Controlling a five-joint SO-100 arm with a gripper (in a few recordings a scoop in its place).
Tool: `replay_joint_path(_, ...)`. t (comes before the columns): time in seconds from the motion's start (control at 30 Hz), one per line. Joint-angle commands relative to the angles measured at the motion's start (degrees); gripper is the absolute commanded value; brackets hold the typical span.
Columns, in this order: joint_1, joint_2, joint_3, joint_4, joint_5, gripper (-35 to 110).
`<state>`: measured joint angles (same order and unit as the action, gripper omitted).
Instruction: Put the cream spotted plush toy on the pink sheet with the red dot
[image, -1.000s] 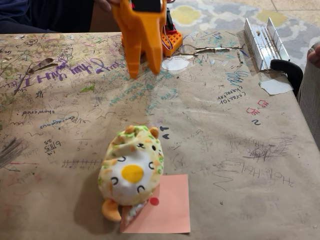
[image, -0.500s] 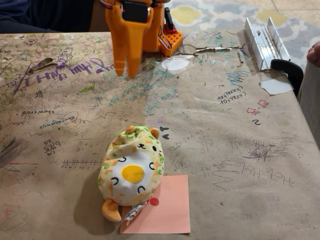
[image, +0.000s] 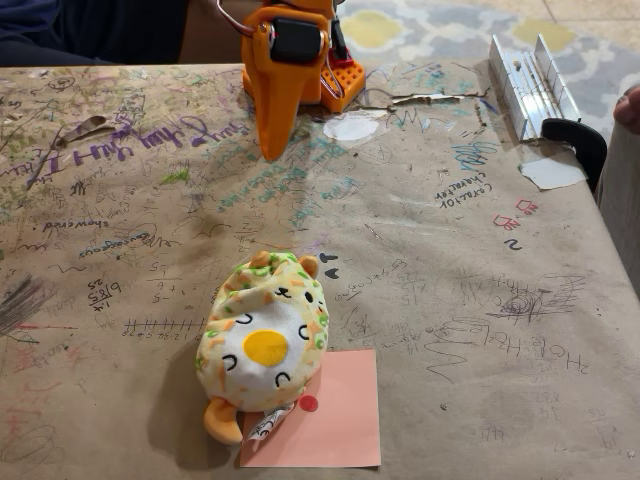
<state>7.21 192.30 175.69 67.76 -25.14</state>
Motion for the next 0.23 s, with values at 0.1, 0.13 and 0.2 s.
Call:
replay_joint_path(0.1,-0.2,0.8,0.1,1.2,0.4,0)
replay_joint_path(0.13,-0.1,0.8,0.1,1.2,0.4,0)
replay_joint_path(0.2,0.1,0.8,0.1,1.2,0.5,0)
